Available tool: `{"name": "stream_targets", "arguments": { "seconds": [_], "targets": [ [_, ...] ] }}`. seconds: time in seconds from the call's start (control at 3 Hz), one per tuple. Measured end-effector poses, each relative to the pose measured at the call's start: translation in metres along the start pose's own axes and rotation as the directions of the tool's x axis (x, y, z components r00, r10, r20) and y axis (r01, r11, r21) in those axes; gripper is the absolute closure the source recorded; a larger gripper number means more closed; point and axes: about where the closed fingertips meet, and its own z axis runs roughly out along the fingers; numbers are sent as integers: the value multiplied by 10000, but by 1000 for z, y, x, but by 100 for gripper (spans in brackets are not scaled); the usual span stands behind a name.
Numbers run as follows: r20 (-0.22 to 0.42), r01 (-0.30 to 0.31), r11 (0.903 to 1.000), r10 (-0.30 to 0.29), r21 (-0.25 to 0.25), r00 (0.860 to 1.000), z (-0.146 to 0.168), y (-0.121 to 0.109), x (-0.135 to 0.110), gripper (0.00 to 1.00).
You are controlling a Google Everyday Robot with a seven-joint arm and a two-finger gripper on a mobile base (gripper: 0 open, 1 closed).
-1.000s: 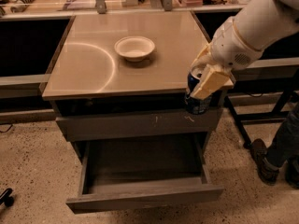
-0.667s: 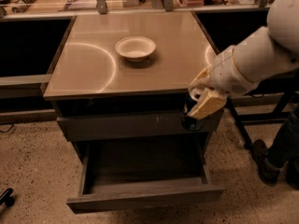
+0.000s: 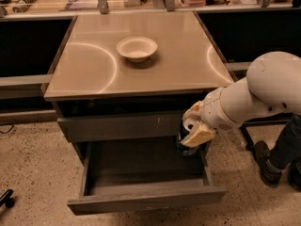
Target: Place pepsi can into middle drawer
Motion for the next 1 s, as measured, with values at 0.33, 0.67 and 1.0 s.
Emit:
{"name": "stream_targets", "arguments": {
  "seconds": [0.33,0.67,1.0],
  "targets": [
    [77,244,9995,-246,212,9997,19,4,10,100],
    [142,739,9968,-744,296,9971,62,10,21,100],
    [183,1099,9931,-1107,411,9937,110,11,35,100]
  ]
}}
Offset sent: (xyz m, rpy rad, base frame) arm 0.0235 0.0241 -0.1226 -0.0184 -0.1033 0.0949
